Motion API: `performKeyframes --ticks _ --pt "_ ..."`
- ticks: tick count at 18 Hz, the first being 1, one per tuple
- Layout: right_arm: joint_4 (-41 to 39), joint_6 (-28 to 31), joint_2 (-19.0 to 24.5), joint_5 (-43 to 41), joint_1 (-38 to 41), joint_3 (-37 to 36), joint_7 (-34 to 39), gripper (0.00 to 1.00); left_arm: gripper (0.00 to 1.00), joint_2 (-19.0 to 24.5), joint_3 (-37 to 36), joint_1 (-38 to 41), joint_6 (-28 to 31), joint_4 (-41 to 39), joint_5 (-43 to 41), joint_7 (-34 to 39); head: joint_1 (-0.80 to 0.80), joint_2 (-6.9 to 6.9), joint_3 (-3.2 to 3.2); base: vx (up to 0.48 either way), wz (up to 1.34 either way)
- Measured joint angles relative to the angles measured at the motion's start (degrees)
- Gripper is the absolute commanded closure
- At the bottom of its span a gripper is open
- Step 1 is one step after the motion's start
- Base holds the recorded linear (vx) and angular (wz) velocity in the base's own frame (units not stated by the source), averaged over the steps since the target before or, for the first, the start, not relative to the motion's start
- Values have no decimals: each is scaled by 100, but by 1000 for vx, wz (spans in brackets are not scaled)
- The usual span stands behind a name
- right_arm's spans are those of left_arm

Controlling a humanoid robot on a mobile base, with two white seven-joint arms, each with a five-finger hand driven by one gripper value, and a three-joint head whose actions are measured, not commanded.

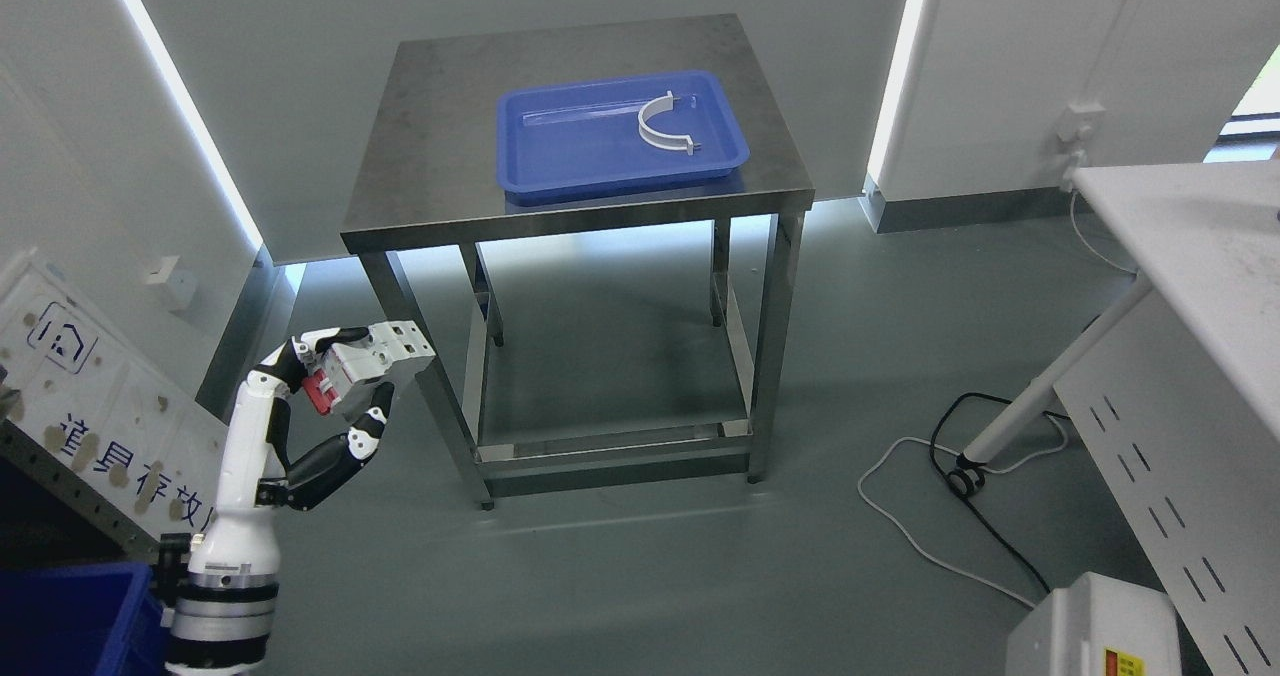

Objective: Place circuit breaker on shelf
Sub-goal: 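Hold the breaker in the left hand while turning toward the bin shelf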

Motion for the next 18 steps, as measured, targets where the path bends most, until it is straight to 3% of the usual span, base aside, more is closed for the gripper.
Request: performKeyframes --ticks 15,18 --pt "0 -9 0 0 1 0 3 0 90 -6 -92 -187 -270 -15 76 -227 0 0 0 -285 79" --pt "0 -9 0 0 2 0 3 0 90 -6 -99 -486 23 -15 78 -254 0 0 0 -204 376"
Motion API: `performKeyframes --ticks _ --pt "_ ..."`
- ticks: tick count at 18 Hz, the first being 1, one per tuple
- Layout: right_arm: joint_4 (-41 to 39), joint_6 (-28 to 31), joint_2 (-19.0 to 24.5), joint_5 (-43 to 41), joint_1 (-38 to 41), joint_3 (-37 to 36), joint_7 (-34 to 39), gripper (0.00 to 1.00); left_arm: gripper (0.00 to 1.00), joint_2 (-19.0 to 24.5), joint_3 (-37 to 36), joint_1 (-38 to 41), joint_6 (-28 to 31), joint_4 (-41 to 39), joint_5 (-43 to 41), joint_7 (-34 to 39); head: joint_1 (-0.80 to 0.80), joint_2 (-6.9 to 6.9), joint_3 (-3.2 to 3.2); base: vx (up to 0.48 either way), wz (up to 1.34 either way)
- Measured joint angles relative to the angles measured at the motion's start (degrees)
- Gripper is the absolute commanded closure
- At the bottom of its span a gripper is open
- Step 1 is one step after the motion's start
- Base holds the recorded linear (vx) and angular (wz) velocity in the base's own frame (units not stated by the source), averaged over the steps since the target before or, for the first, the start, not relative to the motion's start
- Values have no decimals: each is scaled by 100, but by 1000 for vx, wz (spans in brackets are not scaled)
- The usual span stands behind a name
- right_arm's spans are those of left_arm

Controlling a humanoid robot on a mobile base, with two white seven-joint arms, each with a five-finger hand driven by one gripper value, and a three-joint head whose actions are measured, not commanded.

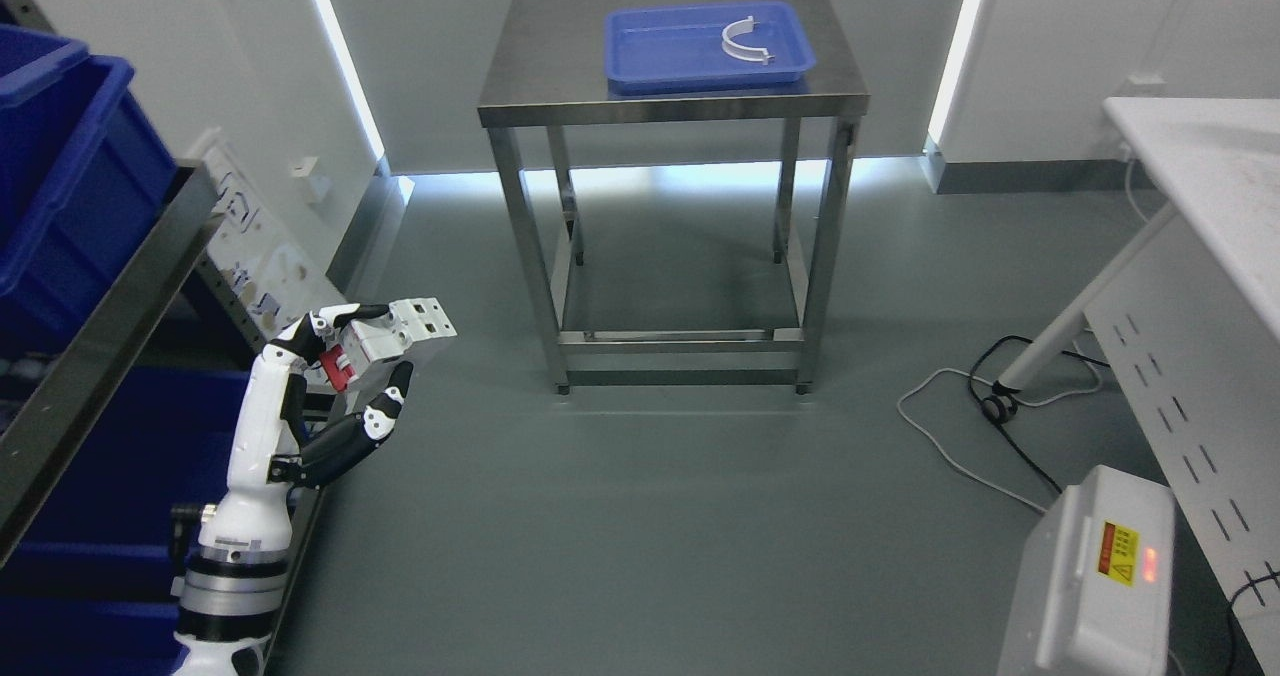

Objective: Place circuit breaker on shelf
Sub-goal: 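Hold the breaker in the left hand while turning toward the bin shelf, then lower the held breaker into the blue bin with the left hand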

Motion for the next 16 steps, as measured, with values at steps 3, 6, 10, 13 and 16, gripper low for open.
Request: performKeyframes --ticks 3,6,10,13,16 --pt "0 -26 0 0 -1 0 0 0 90 0 7 -237 181 0 0 -58 0 0 0 -147 683" --pt "0 -19 0 0 -1 0 0 0 90 0 23 -430 303 -1 1 -162 0 0 0 -94 843" --pt "0 1 0 0 -2 0 0 0 90 0 -10 -959 790 -4 1 -242 0 0 0 -46 1013" --pt "0 6 0 0 -3 0 0 0 90 0 -154 -1537 1381 -3 -9 -257 0 0 0 11 1154" --pt "0 6 0 0 -3 1 0 0 90 57 -277 -1862 1922 1 -21 -274 0 0 0 59 1148"
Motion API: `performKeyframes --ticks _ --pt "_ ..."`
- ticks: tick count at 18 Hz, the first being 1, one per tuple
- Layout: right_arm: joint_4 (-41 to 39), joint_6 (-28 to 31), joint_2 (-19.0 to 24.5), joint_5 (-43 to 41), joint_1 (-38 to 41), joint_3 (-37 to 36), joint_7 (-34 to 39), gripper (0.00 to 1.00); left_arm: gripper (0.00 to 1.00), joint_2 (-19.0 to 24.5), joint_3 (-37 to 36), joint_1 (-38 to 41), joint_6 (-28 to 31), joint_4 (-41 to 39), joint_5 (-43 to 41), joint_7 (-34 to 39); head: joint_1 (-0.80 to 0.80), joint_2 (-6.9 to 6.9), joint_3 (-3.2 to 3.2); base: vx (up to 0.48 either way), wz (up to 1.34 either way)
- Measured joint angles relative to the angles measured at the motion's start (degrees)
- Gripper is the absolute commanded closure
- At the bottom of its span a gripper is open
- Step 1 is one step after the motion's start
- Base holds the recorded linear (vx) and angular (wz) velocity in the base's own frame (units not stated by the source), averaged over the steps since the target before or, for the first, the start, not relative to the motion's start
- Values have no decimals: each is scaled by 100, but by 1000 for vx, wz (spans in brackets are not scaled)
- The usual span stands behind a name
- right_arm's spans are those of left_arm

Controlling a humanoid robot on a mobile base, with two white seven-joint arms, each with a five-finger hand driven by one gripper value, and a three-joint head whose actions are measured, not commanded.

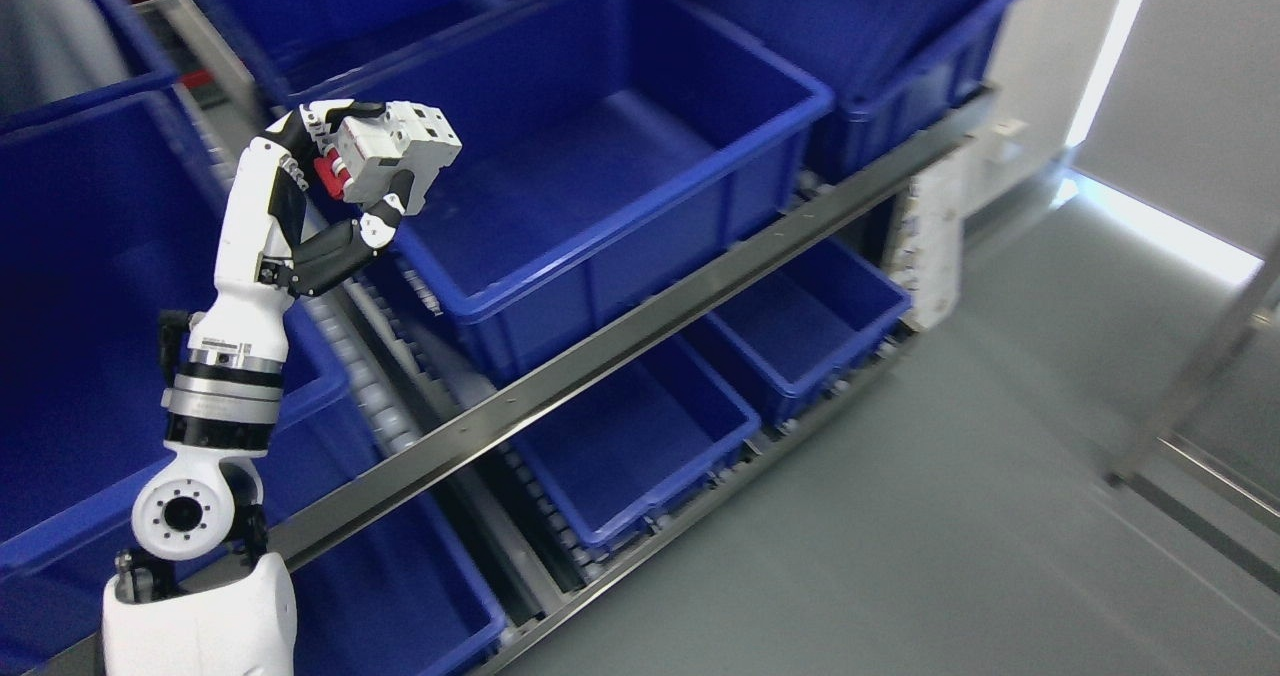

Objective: Place circuit breaker on shelf
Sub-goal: 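Lower the held breaker into the blue bin with the left hand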

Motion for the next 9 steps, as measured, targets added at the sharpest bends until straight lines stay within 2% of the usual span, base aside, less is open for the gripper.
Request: performKeyframes --ticks 6,9 --pt "0 0 0 0 1 0 0 0 90 476 -127 -240 493 85 -75 -39 0 0 0 119 870" --pt "0 0 0 0 2 0 0 0 90 709 -179 -348 629 174 -209 -585 0 -1 0 128 509"
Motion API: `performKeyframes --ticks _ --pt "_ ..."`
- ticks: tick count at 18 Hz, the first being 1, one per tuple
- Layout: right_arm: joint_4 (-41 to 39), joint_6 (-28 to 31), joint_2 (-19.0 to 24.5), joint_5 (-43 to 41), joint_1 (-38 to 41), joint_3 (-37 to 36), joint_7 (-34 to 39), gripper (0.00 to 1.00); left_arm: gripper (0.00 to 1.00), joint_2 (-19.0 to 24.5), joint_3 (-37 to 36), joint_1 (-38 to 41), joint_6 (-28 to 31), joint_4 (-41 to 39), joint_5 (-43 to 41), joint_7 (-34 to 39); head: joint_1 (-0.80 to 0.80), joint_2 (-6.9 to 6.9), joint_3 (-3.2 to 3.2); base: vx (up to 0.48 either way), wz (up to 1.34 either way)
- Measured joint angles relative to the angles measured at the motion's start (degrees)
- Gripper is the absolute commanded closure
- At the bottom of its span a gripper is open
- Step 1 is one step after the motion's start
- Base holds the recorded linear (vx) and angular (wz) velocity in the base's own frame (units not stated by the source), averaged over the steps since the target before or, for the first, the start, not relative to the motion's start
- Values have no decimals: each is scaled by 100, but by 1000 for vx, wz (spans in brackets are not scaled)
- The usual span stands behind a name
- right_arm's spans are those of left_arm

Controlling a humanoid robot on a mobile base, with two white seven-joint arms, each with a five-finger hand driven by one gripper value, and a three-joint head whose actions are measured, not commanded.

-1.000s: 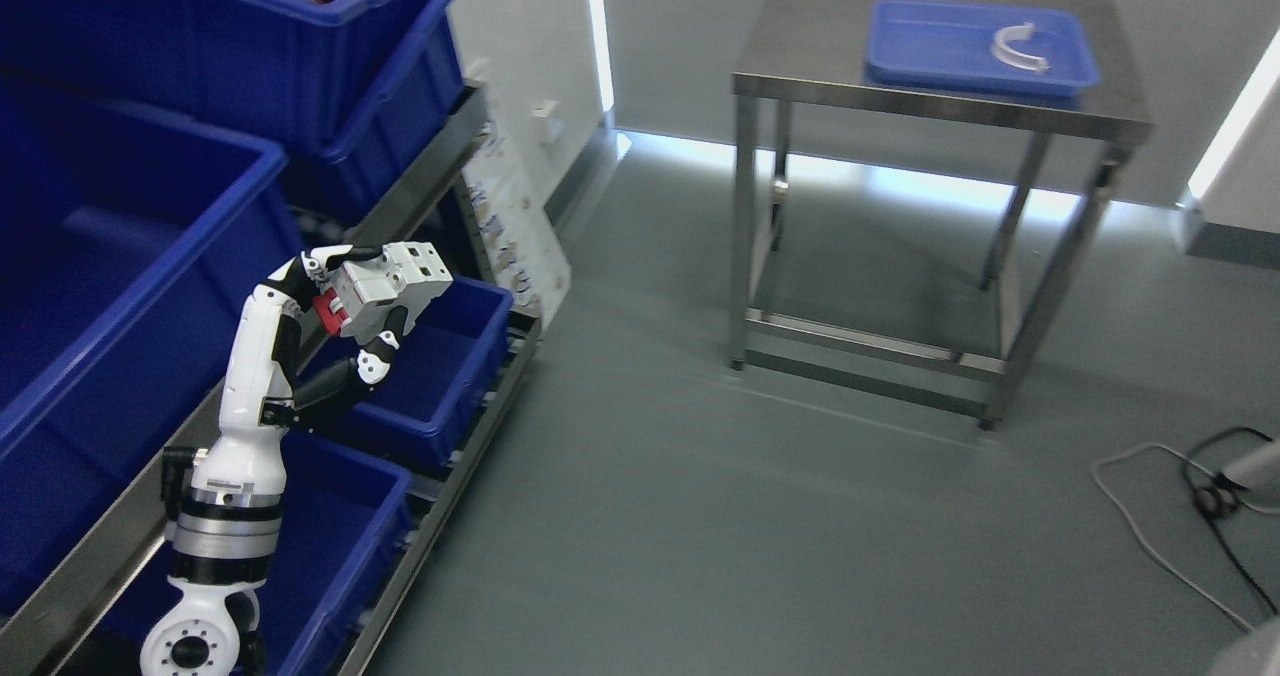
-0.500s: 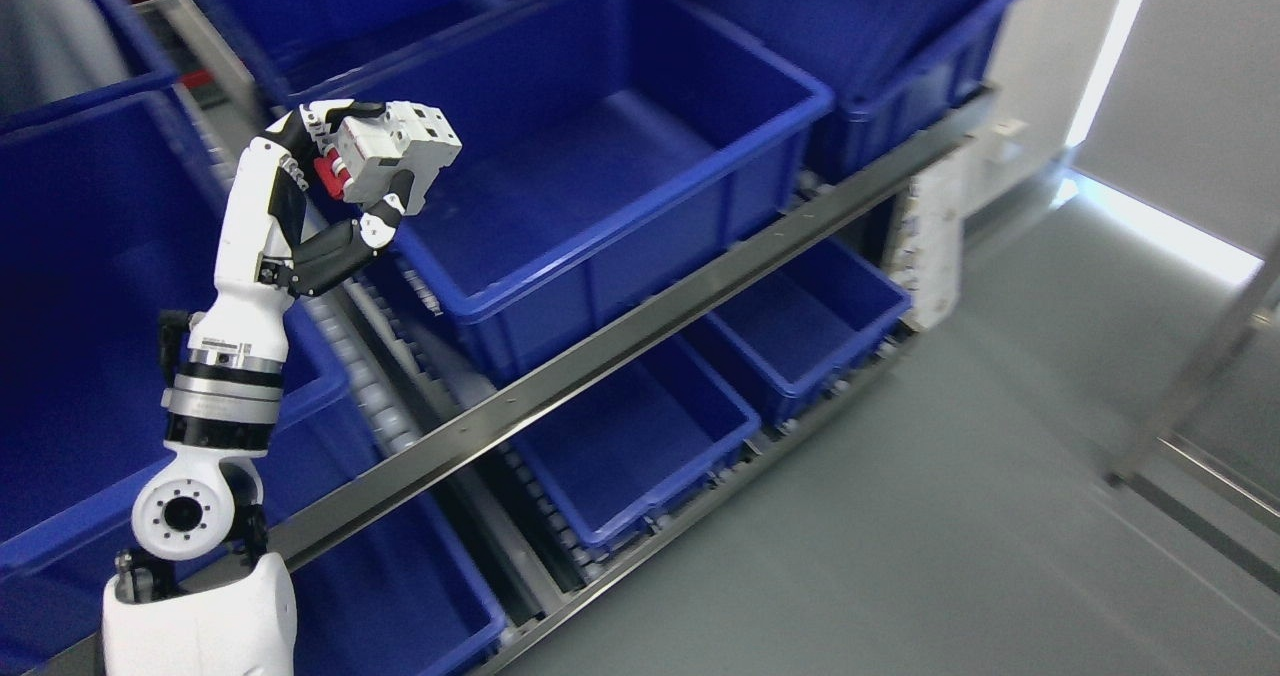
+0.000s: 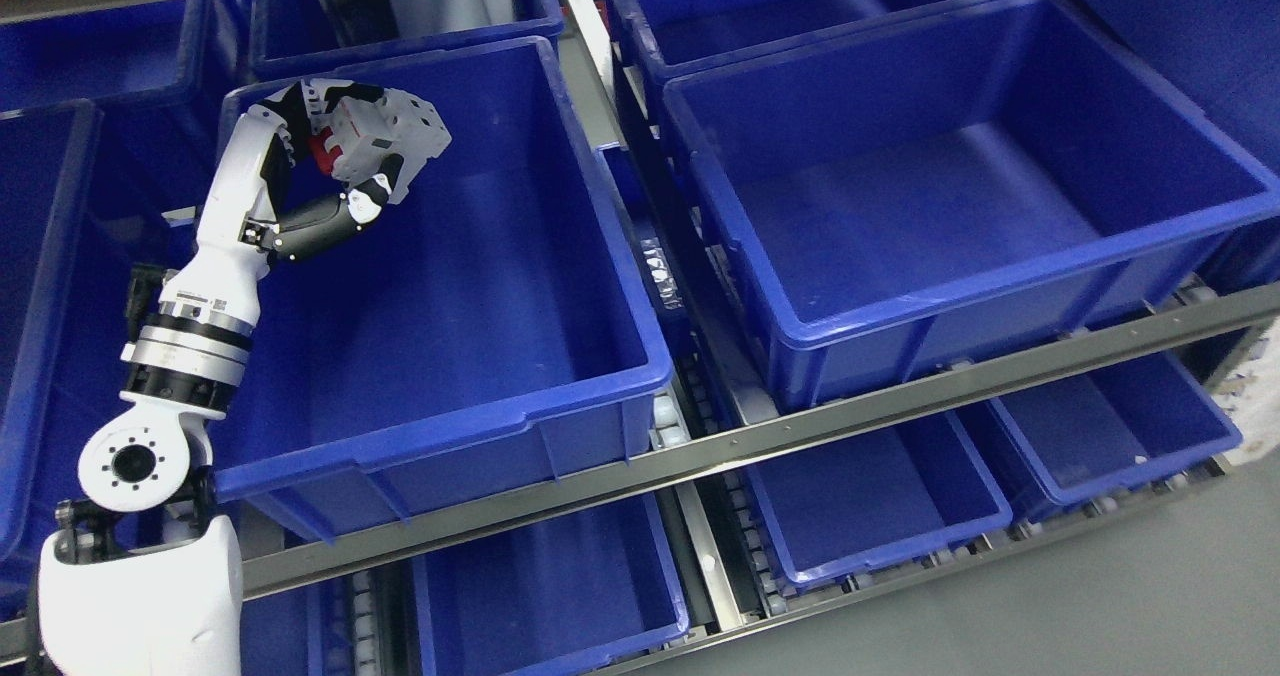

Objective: Place circuit breaker on shelf
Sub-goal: 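Lower the held breaker into the blue bin with the left hand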

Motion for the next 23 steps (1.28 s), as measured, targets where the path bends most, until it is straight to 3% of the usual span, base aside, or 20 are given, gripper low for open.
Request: performKeyframes --ticks 11,23 --pt "0 0 0 0 1 0 1 0 89 652 -422 -1062 53 1301 -760 -760 0 -1 0 81 137" --pt "0 1 0 0 -1 -1 1 0 88 780 -1461 -2301 -419 3867 -1663 -722 0 -1 0 1 2"
